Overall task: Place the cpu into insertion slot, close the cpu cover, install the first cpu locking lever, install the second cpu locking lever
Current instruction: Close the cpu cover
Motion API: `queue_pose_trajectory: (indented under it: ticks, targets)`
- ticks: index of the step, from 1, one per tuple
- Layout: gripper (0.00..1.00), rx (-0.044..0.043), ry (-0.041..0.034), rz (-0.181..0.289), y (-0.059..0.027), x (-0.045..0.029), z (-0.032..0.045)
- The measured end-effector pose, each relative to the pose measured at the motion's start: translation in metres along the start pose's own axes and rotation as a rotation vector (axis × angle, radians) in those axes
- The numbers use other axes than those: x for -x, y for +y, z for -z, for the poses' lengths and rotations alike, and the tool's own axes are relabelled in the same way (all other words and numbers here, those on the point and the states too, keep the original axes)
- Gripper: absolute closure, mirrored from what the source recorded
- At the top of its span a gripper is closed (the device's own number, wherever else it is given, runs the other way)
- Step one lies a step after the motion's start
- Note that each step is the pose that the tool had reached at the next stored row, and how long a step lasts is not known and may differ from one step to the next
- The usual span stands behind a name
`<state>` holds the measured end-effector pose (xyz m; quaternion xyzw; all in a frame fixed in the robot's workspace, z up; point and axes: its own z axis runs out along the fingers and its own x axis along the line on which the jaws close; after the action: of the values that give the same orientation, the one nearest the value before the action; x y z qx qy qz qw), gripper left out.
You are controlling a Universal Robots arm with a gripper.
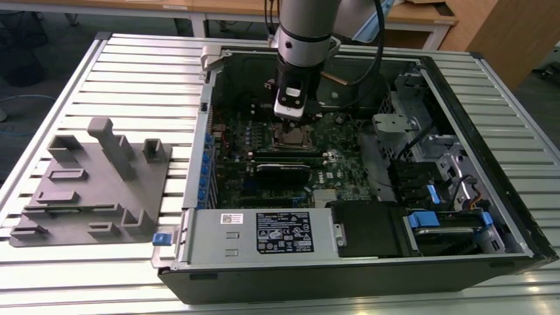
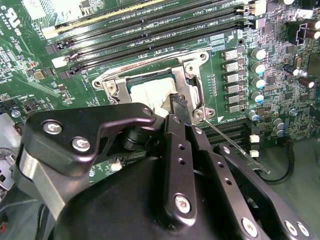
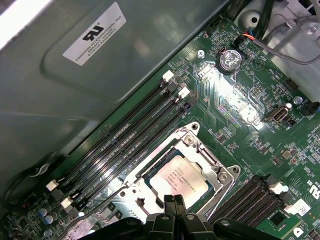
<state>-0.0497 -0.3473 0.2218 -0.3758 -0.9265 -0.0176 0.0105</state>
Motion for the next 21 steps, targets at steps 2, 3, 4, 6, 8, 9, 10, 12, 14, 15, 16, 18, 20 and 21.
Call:
queue_pose_trajectory:
  ticks: [2, 3, 4, 6, 8, 9, 10, 12, 14, 15, 16, 18, 20, 21]
  targets:
    - [0.89, 0.0, 0.0, 0.0, 0.0, 0.0, 0.0]
    - [0.89, 0.0, 0.0, 0.0, 0.0, 0.0, 0.0]
    - [0.89, 0.0, 0.0, 0.0, 0.0, 0.0, 0.0]
    - [0.89, -0.0001, 0.0, 0.0, 0.0, 0.0, 0.0]
    - [0.89, 0.0, 0.0, 0.0, 0.0, 0.0, 0.0]
    - [0.89, 0.0, 0.0, 0.0, 0.0, 0.0, 0.0]
    - [0.89, 0.0, 0.0, 0.0, 0.0, 0.0, 0.0]
    - [0.89, -0.0003, 0.0002, 0.007, 0.0, 0.0, 0.0]
    - [0.89, -0.0011, 0.0008, 0.03, 0.0, 0.0, 0.0]
    - [0.89, -0.0016, 0.0011, 0.046, 0.0, 0.0, 0.0]
    - [0.89, -0.0021, 0.0016, 0.063, 0.0, 0.0, 0.0]
    - [0.89, -0.0032, 0.0025, 0.098, 0.0, 0.0, -0.0001]
    - [0.89, -0.0045, 0.0033, 0.134, 0.0, 0.0, -0.0001]
    - [0.89, -0.005, 0.0038, 0.152, 0.0, 0.0, -0.0002]
